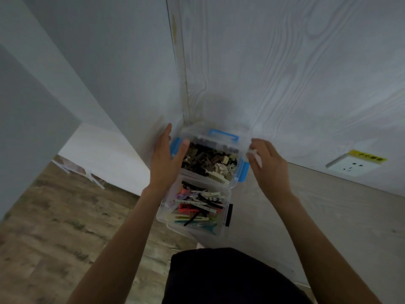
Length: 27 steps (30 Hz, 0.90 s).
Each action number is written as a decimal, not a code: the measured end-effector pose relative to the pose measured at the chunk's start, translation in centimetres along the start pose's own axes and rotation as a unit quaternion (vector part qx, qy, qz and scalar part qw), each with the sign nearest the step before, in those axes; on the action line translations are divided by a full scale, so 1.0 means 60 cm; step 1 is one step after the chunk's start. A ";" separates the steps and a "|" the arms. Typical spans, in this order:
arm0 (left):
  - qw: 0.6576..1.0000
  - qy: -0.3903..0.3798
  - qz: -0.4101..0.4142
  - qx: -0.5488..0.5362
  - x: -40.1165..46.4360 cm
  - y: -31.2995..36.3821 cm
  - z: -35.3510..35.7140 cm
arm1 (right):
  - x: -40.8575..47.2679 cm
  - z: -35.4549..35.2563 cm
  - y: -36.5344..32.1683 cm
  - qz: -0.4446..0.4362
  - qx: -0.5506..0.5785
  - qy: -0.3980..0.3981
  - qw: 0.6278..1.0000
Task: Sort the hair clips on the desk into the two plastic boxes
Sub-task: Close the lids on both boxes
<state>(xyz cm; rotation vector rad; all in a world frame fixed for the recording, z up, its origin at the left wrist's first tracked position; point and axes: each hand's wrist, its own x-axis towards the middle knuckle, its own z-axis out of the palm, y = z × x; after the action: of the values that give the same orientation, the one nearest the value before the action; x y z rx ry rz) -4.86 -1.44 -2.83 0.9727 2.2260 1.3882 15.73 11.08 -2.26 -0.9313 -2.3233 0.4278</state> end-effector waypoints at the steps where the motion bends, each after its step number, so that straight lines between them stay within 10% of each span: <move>1: 1.000 -0.001 0.002 -0.002 0.000 0.000 0.000 | -0.012 0.005 0.000 -0.014 -0.004 -0.017 1.000; 9: 0.975 -0.096 -0.014 0.200 0.022 -0.053 0.017 | -0.079 0.038 0.023 -0.076 0.021 -0.201 0.976; 16: 0.972 -0.102 -0.022 0.211 0.027 -0.055 0.013 | -0.056 0.057 0.026 0.216 0.137 -0.118 0.959; 27: 0.964 -0.102 -0.043 0.240 0.025 -0.048 0.036 | -0.041 0.081 0.028 0.281 0.080 -0.107 0.950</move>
<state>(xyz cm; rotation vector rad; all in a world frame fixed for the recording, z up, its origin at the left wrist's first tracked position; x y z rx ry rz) -5.67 0.21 -6.26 1.0936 2.4559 0.6802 14.94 10.16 -7.85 -1.5260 -2.1313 0.9757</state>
